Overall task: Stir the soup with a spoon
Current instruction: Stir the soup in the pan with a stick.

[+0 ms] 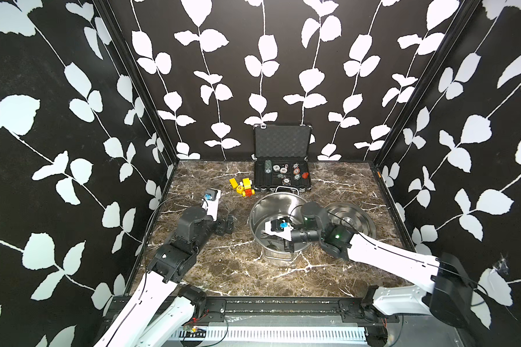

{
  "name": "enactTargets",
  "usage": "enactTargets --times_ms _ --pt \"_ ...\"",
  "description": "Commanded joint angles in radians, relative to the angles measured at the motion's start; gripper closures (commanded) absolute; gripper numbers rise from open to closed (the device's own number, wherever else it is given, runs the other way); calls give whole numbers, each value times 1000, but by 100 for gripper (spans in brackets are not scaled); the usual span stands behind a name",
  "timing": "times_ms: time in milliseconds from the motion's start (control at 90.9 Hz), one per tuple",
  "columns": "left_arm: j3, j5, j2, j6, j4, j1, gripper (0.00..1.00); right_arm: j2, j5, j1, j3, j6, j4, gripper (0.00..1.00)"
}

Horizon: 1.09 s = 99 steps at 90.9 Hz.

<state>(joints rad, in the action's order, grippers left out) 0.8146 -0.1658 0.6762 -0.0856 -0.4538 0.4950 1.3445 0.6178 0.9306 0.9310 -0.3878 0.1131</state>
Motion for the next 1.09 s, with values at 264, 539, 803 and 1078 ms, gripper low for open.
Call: enactTargets --times_ms 264,539,803,1078 --pt "14 -29 -41 14 -44 2 1 236 63 -44 209 -70 122 100" --pt "11 -45 -55 21 -56 2 1 318 121 -153 244 -19 211 100" --pt "9 -43 -50 20 -52 2 1 284 141 -267 184 1 223 100" --pt "12 -35 -33 20 -40 2 1 188 153 -376 83 10 199 100"
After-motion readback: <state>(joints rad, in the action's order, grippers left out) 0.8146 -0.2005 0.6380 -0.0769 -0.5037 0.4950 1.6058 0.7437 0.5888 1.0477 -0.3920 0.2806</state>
